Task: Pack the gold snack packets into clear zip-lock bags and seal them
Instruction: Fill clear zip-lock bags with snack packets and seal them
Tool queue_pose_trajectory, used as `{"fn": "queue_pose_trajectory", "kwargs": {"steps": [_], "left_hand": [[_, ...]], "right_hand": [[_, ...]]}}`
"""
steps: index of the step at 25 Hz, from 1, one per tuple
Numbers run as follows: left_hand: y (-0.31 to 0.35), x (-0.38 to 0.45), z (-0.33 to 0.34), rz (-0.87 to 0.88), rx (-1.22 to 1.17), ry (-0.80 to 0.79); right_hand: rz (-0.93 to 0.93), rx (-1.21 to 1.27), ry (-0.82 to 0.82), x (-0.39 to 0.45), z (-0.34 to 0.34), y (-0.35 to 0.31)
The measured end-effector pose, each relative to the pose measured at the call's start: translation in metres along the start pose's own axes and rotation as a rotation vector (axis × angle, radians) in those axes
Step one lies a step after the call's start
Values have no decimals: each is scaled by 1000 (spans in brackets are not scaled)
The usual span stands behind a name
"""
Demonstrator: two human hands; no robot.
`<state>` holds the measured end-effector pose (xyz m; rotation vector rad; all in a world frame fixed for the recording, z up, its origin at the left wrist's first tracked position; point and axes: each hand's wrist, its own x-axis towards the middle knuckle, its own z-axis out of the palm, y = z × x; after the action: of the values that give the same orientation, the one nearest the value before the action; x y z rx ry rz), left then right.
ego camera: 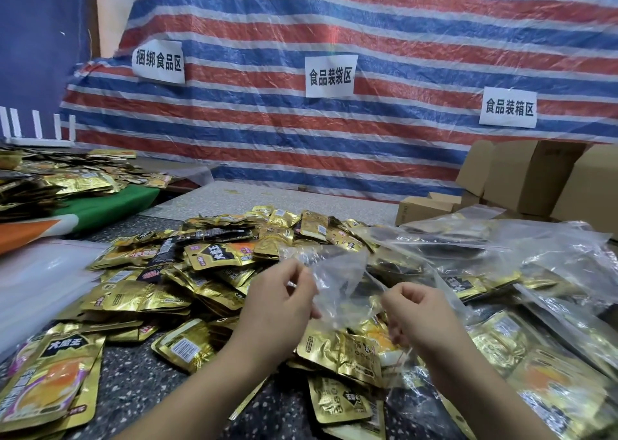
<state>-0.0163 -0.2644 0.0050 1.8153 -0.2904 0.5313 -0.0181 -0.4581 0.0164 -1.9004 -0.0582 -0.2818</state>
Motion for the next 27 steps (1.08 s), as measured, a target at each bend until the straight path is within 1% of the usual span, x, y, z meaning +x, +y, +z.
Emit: {"fn": "queue_pose_trajectory", "kwargs": {"steps": [2,4,6,9,13,15,17,19,20,22,24,25,27], "left_hand": [[-3,3,-3,15,40,84],[-6,4,-3,73,167,120],[-8,3,-2,113,247,131],[-9,3,-4,138,262,182],[-7,7,-7,133,220,277],[-8,7,-7,147,216,254],[-7,6,-6,189,193,189],[-5,4,-5,242,227,132],[-4,4,-5,268,256,105],[-4,3,-4,313,304,50],[-3,1,-3,347,313,2],[-2,0,-2,358,297,-6],[0,-2,-2,372,219,-2]], "right_hand": [[-30,-93,102,1,-3,1],[-57,-149,160,0,-5,-1],[-56,-195,178,-3,-5,-4],[-31,-244,187,-4,-7,-6],[7,-149,188,-1,-12,-5],[-1,-161,191,0,-14,-2],[-41,-197,189,1,-14,0],[-67,-211,162,-2,-11,-2],[-101,-212,139,-4,-9,-2],[-259,-274,129,-7,-4,-3],[-448,-398,199,-9,2,-2],[-500,-424,242,-9,3,0],[-472,-382,271,-8,3,1]]}}
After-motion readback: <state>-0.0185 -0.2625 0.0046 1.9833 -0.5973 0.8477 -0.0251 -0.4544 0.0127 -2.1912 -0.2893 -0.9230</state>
